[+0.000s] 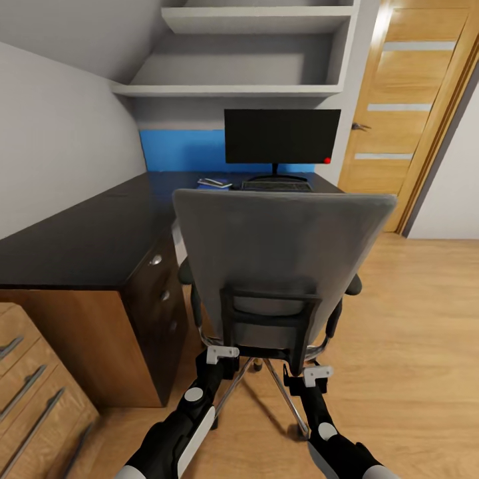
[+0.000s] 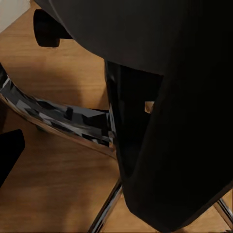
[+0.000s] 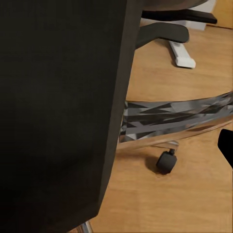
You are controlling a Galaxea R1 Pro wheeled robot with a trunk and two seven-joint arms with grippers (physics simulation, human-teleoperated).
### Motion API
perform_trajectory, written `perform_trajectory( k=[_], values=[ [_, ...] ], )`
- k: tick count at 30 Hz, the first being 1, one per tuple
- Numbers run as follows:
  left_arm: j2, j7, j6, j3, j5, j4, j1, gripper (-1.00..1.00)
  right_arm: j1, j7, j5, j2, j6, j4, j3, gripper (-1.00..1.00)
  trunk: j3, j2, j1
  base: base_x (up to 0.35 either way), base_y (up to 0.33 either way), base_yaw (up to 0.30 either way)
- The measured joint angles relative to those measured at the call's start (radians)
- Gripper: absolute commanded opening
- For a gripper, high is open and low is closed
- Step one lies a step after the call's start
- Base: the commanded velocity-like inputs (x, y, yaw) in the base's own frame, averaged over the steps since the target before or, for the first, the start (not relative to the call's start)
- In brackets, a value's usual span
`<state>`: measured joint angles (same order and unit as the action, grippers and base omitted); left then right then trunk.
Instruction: In the bedroom, organize the workspace by keeping the computer under the desk, ensuring the monitor is on the desk, placing the keyboard on the desk next to the monitor, placing the mouse on the desk next to the keyboard, moving the folder from the swivel chair onto the desk next to the mouse, stacking the notebook on top of the folder with the pen on top of the notebook, and positioning the swivel chair next to the desk.
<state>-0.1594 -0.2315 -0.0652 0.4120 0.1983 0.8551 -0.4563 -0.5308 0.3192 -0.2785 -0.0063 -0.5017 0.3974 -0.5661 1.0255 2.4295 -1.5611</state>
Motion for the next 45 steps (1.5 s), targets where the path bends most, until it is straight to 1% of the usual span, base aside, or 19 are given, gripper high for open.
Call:
perform_trajectory(
  k=[32, 45],
  values=[
    [-0.002, 0.000, -0.001, 0.001, 0.001, 0.000, 0.000, 1.00, 0.000, 0.000, -0.003, 0.000, -0.002, -0.002, 0.000, 1.00, 0.000, 0.000, 0.000, 0.322, 0.000, 0.000],
    [-0.002, 0.003, -0.001, 0.002, 0.002, -0.001, 0.000, 1.00, 0.000, -0.001, 0.007, 0.000, 0.001, -0.002, -0.005, 1.00, 0.000, 0.000, 0.000, 0.322, -0.102, 0.000]
  ],
)
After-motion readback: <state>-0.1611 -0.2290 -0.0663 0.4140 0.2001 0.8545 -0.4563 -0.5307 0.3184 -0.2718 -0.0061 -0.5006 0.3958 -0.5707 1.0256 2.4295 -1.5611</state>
